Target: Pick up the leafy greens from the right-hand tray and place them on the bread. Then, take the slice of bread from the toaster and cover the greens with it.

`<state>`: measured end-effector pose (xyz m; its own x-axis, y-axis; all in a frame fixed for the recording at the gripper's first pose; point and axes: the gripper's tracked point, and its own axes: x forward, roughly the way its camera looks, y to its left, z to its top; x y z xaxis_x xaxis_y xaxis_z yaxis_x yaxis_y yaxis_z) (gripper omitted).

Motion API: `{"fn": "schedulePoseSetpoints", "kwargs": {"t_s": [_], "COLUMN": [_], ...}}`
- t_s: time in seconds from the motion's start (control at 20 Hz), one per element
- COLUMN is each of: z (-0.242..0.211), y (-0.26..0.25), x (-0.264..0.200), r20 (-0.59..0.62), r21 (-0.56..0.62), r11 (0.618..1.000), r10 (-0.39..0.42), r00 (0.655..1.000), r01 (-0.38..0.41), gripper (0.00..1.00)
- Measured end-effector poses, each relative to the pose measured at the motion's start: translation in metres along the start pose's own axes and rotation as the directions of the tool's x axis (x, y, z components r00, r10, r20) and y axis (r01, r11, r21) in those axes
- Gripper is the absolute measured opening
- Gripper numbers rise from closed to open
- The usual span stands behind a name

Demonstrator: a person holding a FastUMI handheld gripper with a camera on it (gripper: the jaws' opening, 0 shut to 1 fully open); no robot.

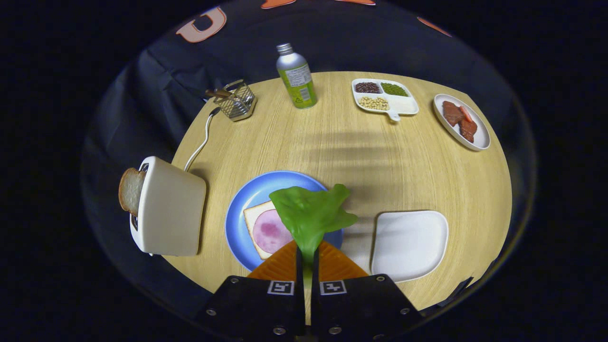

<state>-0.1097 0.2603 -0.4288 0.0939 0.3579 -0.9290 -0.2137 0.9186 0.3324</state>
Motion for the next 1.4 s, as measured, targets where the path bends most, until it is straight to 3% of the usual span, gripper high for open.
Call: {"fn": "schedulePoseSetpoints", "kwargs": {"t_s": [0.45,0.7,1.05,1.4], "z": [0.004,0.001,0.0,0.012], "y": [0.032,0.041,0.042,0.044], "x": [0.041,0.052,0.043,0.016], "r20": [-0.04,-0.063,-0.069,-0.025], "r21": [-0.04,-0.031,-0.044,-0.067], "r11": [0.998,0.997,0.994,0.988], "r10": [-0.049,-0.066,-0.099,-0.139], "r00": [0.998,0.996,0.993,0.99], "r01": [0.047,0.065,0.096,0.137], "gripper": [0.07,0.15,0.32,0.63]}}
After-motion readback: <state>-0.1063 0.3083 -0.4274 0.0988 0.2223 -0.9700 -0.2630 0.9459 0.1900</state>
